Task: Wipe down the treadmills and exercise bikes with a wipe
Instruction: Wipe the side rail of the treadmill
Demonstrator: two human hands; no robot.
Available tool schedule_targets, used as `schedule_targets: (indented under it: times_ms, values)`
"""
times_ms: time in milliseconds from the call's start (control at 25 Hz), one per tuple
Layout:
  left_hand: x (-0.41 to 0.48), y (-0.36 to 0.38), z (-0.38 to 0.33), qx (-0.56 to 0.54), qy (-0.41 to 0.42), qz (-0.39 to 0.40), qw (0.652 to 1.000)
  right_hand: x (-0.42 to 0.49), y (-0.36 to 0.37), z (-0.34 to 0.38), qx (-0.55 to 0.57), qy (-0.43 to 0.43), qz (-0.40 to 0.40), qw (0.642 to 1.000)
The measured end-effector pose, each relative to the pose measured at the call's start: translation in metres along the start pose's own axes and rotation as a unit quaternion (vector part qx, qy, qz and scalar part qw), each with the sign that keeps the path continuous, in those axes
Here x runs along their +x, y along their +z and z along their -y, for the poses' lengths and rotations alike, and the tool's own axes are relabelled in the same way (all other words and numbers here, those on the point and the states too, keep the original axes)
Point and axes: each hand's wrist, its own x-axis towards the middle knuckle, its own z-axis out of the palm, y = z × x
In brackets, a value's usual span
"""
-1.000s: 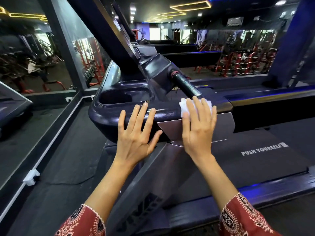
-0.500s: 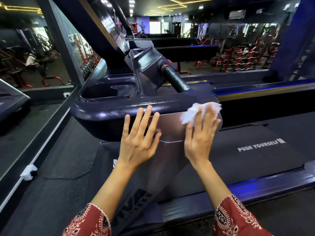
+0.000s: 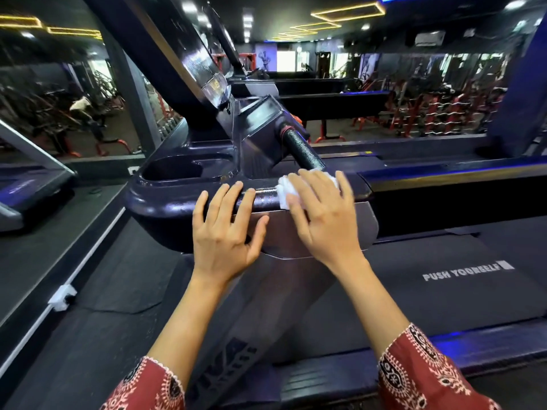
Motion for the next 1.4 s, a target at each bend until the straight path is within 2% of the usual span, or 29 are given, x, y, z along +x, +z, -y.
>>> schedule_targets:
  times_ms: [80,120,160,240,280,320,400,440,480,560,640,680,760,800,840,920,960,1040,1080,1120,1200,1240,1360,1400]
  values:
    - [-0.003,-0.003,0.007,0.009,0.006,0.002,1.000,-0.002,0.002,0.009,-0.002,0.116,-0.026,0.993]
    - [-0.004,-0.004,0.012,0.012,0.006,0.003,1.000,-0.002,0.006,0.022,0.004,0.136,-0.024,0.990]
    - [-0.004,-0.006,0.018,0.013,-0.001,0.004,1.000,-0.003,0.011,0.038,0.019,0.100,-0.010,0.995]
    - [-0.007,-0.010,0.031,0.013,-0.020,0.005,1.000,-0.007,0.016,0.050,0.052,-0.047,0.014,0.997]
    - [-0.010,-0.012,0.038,0.013,-0.028,0.006,1.000,-0.006,0.016,0.044,0.043,-0.079,0.016,0.996]
    - [-0.013,-0.014,0.045,0.014,-0.031,0.006,0.999,-0.005,0.016,0.035,0.021,-0.047,0.003,0.999]
    - [-0.018,-0.019,0.063,0.012,-0.031,0.006,0.999,0.000,0.017,0.043,-0.012,0.121,-0.034,0.992]
    - [-0.021,-0.021,0.072,0.010,-0.031,0.008,0.999,0.004,0.021,0.061,-0.016,0.162,-0.040,0.986]
    - [-0.022,-0.022,0.082,0.006,-0.032,0.010,0.999,0.008,0.028,0.085,-0.010,0.138,-0.026,0.990]
    - [-0.025,-0.025,0.098,-0.017,-0.040,0.017,0.999,0.009,0.035,0.123,0.043,-0.006,0.012,0.999]
    - [-0.028,-0.028,0.111,-0.055,-0.033,0.020,0.998,0.008,0.037,0.116,0.038,-0.096,0.018,0.994]
    - [-0.029,-0.028,0.114,-0.074,-0.022,0.021,0.997,0.003,0.037,0.105,0.017,-0.070,0.000,0.997]
    - [-0.027,-0.026,0.117,-0.107,0.008,0.021,0.994,-0.003,0.036,0.098,0.006,0.101,-0.044,0.994]
    - [-0.025,-0.025,0.114,-0.121,0.024,0.018,0.992,-0.004,0.037,0.102,0.003,0.140,-0.059,0.988]
    - [-0.022,-0.023,0.109,-0.134,0.041,0.014,0.990,-0.007,0.038,0.108,-0.004,0.106,-0.061,0.993]
    - [-0.017,-0.019,0.095,-0.153,0.069,0.004,0.986,-0.013,0.036,0.099,-0.019,-0.039,-0.022,0.999]
    - [-0.016,-0.016,0.087,-0.154,0.078,0.001,0.985,-0.013,0.032,0.082,-0.030,-0.043,-0.017,0.999]
    - [-0.013,-0.012,0.070,-0.140,0.083,-0.007,0.987,-0.012,0.025,0.056,-0.026,0.145,-0.069,0.987]
    - [-0.010,-0.010,0.061,-0.131,0.078,-0.008,0.988,-0.013,0.025,0.053,-0.022,0.200,-0.087,0.976]
    - [-0.007,-0.009,0.053,-0.126,0.072,-0.008,0.989,-0.015,0.025,0.054,-0.020,0.174,-0.077,0.982]
    - [0.002,-0.005,0.038,-0.127,0.070,-0.004,0.989,-0.023,0.020,0.045,-0.022,0.008,-0.025,0.999]
    - [0.006,-0.003,0.030,-0.132,0.075,-0.001,0.988,-0.020,0.013,0.025,-0.031,-0.017,-0.015,0.999]
    - [0.017,0.006,0.005,-0.134,0.085,-0.003,0.987,-0.013,0.001,-0.019,-0.041,0.189,-0.079,0.978]
    - [0.021,0.010,-0.006,-0.132,0.085,0.000,0.988,-0.013,0.001,-0.024,-0.047,0.187,-0.070,0.979]
